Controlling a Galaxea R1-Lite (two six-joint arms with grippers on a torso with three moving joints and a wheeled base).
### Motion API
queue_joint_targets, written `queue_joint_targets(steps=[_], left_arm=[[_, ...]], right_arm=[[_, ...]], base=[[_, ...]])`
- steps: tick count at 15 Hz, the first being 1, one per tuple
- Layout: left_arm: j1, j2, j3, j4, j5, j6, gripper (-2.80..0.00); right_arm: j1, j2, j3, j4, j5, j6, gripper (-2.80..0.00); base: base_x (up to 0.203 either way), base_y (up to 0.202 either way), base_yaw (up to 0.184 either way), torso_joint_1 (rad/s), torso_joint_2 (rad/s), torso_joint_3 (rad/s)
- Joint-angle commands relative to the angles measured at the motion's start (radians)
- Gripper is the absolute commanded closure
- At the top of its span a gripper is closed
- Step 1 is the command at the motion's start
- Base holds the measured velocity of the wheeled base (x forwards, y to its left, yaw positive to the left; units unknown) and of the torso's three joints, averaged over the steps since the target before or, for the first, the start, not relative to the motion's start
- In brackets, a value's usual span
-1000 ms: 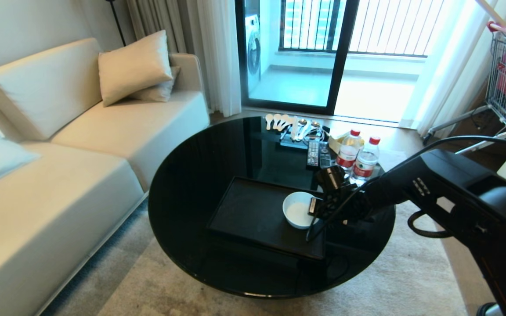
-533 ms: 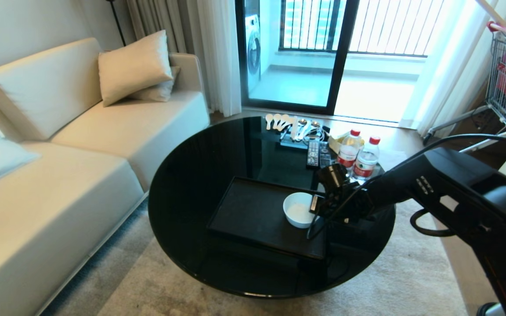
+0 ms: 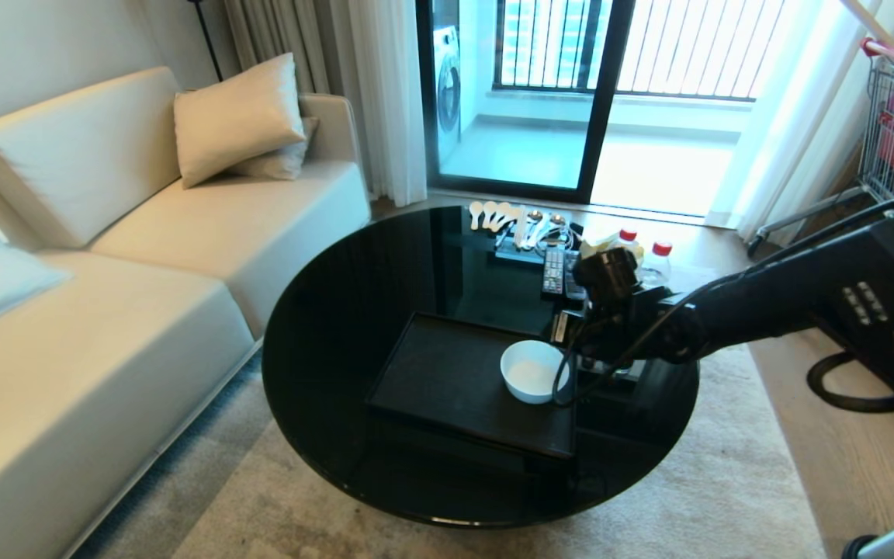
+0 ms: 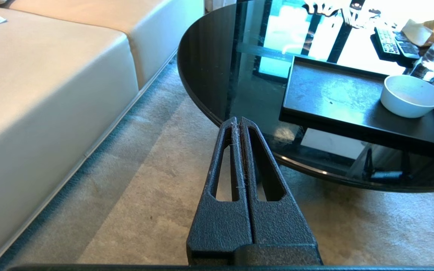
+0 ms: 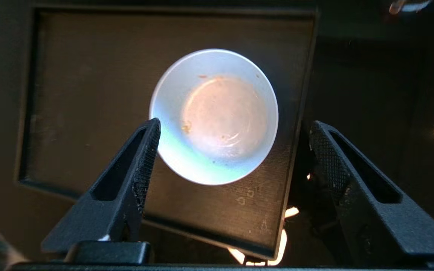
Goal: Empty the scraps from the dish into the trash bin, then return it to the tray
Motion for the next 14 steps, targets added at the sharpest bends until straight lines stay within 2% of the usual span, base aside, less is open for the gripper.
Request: queue_joint_targets(steps=[1, 5, 6, 9, 11, 14], left_arm=[[0.000, 0.000, 0.000, 0.000, 0.000, 0.000, 0.00], [0.000, 0.000, 0.000, 0.000, 0.000, 0.000, 0.00], [0.000, 0.000, 0.000, 0.000, 0.000, 0.000, 0.00], [0.000, 0.000, 0.000, 0.000, 0.000, 0.000, 0.00], [0.000, 0.000, 0.000, 0.000, 0.000, 0.000, 0.00], [0.000, 0.000, 0.000, 0.000, 0.000, -0.002, 0.00]], right_arm=[[0.004, -0.185, 0.053, -0.002, -0.002, -0.034, -2.80], [-0.015, -0.493, 0.214, 0.001, -0.002, -0.156, -2.80], [-0.030, -0.568, 0.269, 0.002, -0.003, -0.188, 0.00], [-0.114, -0.801, 0.451, 0.000, -0.003, -0.311, 0.00], [-0.199, -0.985, 0.550, 0.000, -0.003, -0.397, 0.00], [-0.340, -1.254, 0.648, 0.004, -0.001, -0.456, 0.00]], base=[[0.000, 0.000, 0.000, 0.000, 0.00, 0.000], [0.000, 0.000, 0.000, 0.000, 0.00, 0.000], [0.000, 0.000, 0.000, 0.000, 0.00, 0.000], [0.000, 0.000, 0.000, 0.000, 0.00, 0.000], [0.000, 0.000, 0.000, 0.000, 0.00, 0.000], [0.000, 0.000, 0.000, 0.000, 0.00, 0.000]])
